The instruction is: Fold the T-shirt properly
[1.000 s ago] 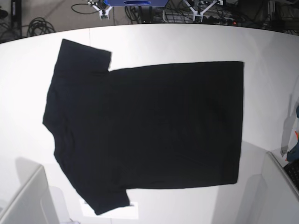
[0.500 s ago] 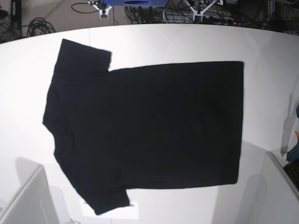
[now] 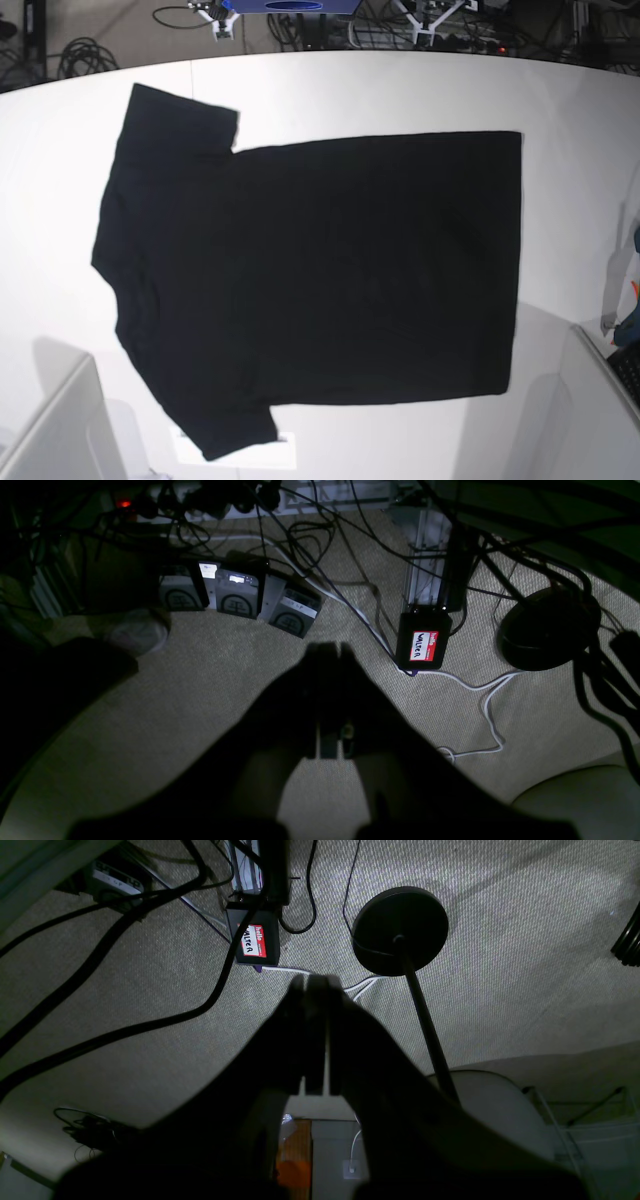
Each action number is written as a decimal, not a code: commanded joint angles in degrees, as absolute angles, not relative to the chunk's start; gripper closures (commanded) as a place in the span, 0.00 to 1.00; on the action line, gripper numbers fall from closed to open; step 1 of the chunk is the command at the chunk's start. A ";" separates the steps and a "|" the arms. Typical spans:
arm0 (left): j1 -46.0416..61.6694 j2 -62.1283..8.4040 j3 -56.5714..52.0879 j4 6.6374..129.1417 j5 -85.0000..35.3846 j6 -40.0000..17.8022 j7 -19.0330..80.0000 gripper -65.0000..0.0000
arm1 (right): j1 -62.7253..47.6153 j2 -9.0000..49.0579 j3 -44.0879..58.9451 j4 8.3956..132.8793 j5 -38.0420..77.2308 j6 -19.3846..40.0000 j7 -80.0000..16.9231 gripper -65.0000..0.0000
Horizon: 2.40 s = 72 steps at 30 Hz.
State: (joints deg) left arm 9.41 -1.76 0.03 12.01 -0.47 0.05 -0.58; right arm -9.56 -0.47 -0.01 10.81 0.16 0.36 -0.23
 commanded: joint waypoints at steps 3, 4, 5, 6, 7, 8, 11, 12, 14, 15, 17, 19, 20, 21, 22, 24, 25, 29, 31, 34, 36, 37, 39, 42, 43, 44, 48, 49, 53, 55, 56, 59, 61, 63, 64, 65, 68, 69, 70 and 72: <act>9.89 -1.80 -0.04 12.00 -0.40 0.31 -0.48 1.00 | -9.89 -0.31 -0.13 10.86 0.22 -0.40 -0.31 1.00; 9.89 -1.80 -0.04 12.00 -0.40 0.31 -0.48 1.00 | -9.89 -0.31 -0.13 10.86 0.22 -0.40 -0.31 1.00; 9.89 -1.80 -0.04 12.00 -0.40 0.31 -0.48 1.00 | -9.80 -0.31 -0.13 10.86 0.22 -0.40 -0.31 1.00; 9.89 -1.80 -0.04 12.00 -0.40 0.31 -0.48 1.00 | -9.80 -0.31 -0.13 10.86 0.22 -0.40 -0.31 1.00; 9.89 -1.80 -0.04 12.00 -0.40 0.31 -0.48 1.00 | -9.80 -0.31 -0.13 10.86 0.22 -0.40 -0.31 1.00; 9.89 -1.80 -0.04 12.00 -0.40 0.31 -0.48 1.00 | -9.80 -0.31 -0.13 10.86 0.22 -0.40 -0.31 1.00; 9.80 -1.80 -0.13 11.82 -0.48 0.31 -0.04 1.00 | -9.89 -0.31 -0.13 10.86 0.22 -0.40 -0.31 1.00; 9.80 -1.80 -0.13 11.74 -0.48 0.31 0.04 1.00 | -9.89 -0.31 -0.13 10.86 0.22 -0.40 -0.31 1.00; 9.80 -1.80 -0.13 11.74 -0.48 0.31 0.04 1.00 | -9.98 -0.31 -0.13 10.86 0.22 -0.40 -0.31 1.00; 9.80 -1.80 -0.13 11.65 -0.48 0.31 0.13 1.00 | -9.98 -0.31 -0.13 10.86 0.22 -0.40 -0.31 1.00; 9.80 -1.80 -0.13 11.65 -0.48 0.31 0.13 1.00 | -9.98 -0.31 -0.13 10.86 0.22 -0.40 -0.31 1.00; 9.80 -1.80 -0.13 11.65 -0.48 0.31 0.13 1.00 | -9.98 -0.31 -0.13 10.77 0.22 -0.48 -0.40 1.00; 9.89 -1.80 -0.13 11.56 -0.48 0.31 0.13 1.00 | -9.98 -0.31 -0.13 10.77 0.22 -0.48 -0.75 1.00; 9.89 -1.80 -0.13 11.56 -0.48 0.31 0.22 1.00 | -9.89 -0.31 -0.13 10.77 0.22 -0.57 -1.89 1.00; 10.24 -1.80 -0.13 11.56 -0.48 0.31 0.22 1.00 | -9.80 -0.31 -0.13 10.77 0.22 -0.57 -4.35 1.00; 10.59 -1.80 -0.13 11.56 -0.48 0.31 0.31 1.00 | -9.54 -0.48 -0.13 11.12 0.22 -0.57 -8.75 1.00; 10.68 -1.80 -0.13 11.56 -0.48 0.31 0.75 1.00 | -9.54 -0.48 -0.13 11.21 0.22 -0.57 -9.71 1.00; 10.68 -1.80 0.48 12.00 -0.48 0.22 5.49 1.00 | -9.27 -0.66 -0.13 11.30 0.22 -0.48 -8.48 1.00; 10.68 -1.80 0.57 12.18 -0.40 0.22 4.62 1.00 | -9.63 -0.66 -0.13 11.30 0.22 -0.48 -3.82 1.00; 10.68 -1.80 0.13 11.74 -0.40 0.22 -0.92 1.00 | -10.77 -0.57 -0.13 10.86 0.22 -0.48 2.59 1.00; 11.12 -1.89 -0.04 11.65 -0.40 0.22 -3.30 1.00 | -10.77 -0.48 -0.13 10.86 0.22 -0.48 2.24 1.00; 11.21 -1.89 -0.04 11.65 -0.40 0.22 -3.12 1.00 | -10.68 -0.48 -0.13 10.86 0.22 -0.48 1.19 1.00; 11.03 -1.98 -0.04 11.65 -0.40 0.22 -1.19 1.00 | -10.33 -0.48 -0.13 10.86 0.22 -0.48 -1.80 1.00; 10.86 -1.89 0.04 12.00 -0.40 0.22 2.59 1.00 | -9.36 -0.48 -0.13 10.86 0.22 -0.48 -5.93 1.00; 10.86 -1.80 0.04 12.09 -0.40 0.22 2.33 1.00 | -9.27 -0.57 -0.13 11.03 0.22 -0.48 -6.11 1.00; 10.86 -1.80 0.04 12.09 -0.40 0.22 1.98 1.00 | -9.27 -0.57 -0.13 11.21 0.22 -0.48 -6.11 1.00; 11.12 -1.80 -0.04 12.09 -0.40 0.22 0.22 1.00 | -9.27 -0.57 -0.13 11.21 0.22 -0.48 -4.97 1.00; 11.21 -1.80 -0.04 12.09 -0.40 0.22 -0.31 1.00 | -9.27 -0.57 -0.13 11.21 0.22 -0.48 -3.74 1.00; 11.38 -1.80 -0.04 11.82 -0.40 0.22 -1.80 1.00 | -9.45 -0.48 -0.13 10.95 0.22 -0.48 -0.92 1.00; 11.38 -1.80 -0.04 11.82 -0.40 0.22 -2.07 1.00 | -9.54 -0.48 -0.13 10.95 0.22 -0.48 -0.92 1.00; 11.38 -1.80 -0.04 11.82 -0.40 0.22 -2.07 1.00 | -9.54 -0.48 -0.13 10.95 0.22 -0.48 -0.92 1.00; 11.38 -1.80 -0.04 11.91 -0.40 0.22 -2.07 1.00 | -9.54 -0.48 -0.13 10.95 0.22 -0.48 -0.92 1.00; 11.47 -1.80 -0.04 12.00 -0.40 0.22 -2.07 1.00 | -9.63 -0.48 -0.13 10.95 0.22 -0.48 -0.92 1.00; 11.47 -1.80 0.13 12.00 -0.40 0.22 -2.07 1.00 | -9.63 -0.48 -0.13 10.95 0.22 -0.48 -0.92 1.00; 11.74 -1.80 0.57 12.09 -0.40 0.22 -2.15 1.00 | -9.63 -0.48 -0.13 10.95 0.22 -0.48 -0.92 1.00; 12.00 -1.80 0.57 12.18 -0.31 0.22 -2.15 1.00 | -9.63 -0.48 -0.13 10.95 0.22 -0.48 -0.92 1.00; 12.26 -1.80 0.66 12.18 0.13 0.22 -2.15 1.00 | -9.63 -0.48 -0.13 10.95 0.22 -0.48 -0.92 1.00; 12.26 -1.80 0.66 12.18 0.13 0.22 -2.15 1.00 | -9.63 -0.48 -0.13 10.95 0.22 -0.48 -0.92 1.00; 12.26 -1.89 0.66 12.18 -0.31 0.22 -2.15 1.00 | -9.63 -0.48 -0.13 10.95 0.31 -0.48 -0.92 1.00; 12.26 -1.98 0.57 12.09 -0.31 0.22 -2.07 1.00 | -9.63 -0.48 0.13 10.95 0.40 -0.48 -0.92 1.00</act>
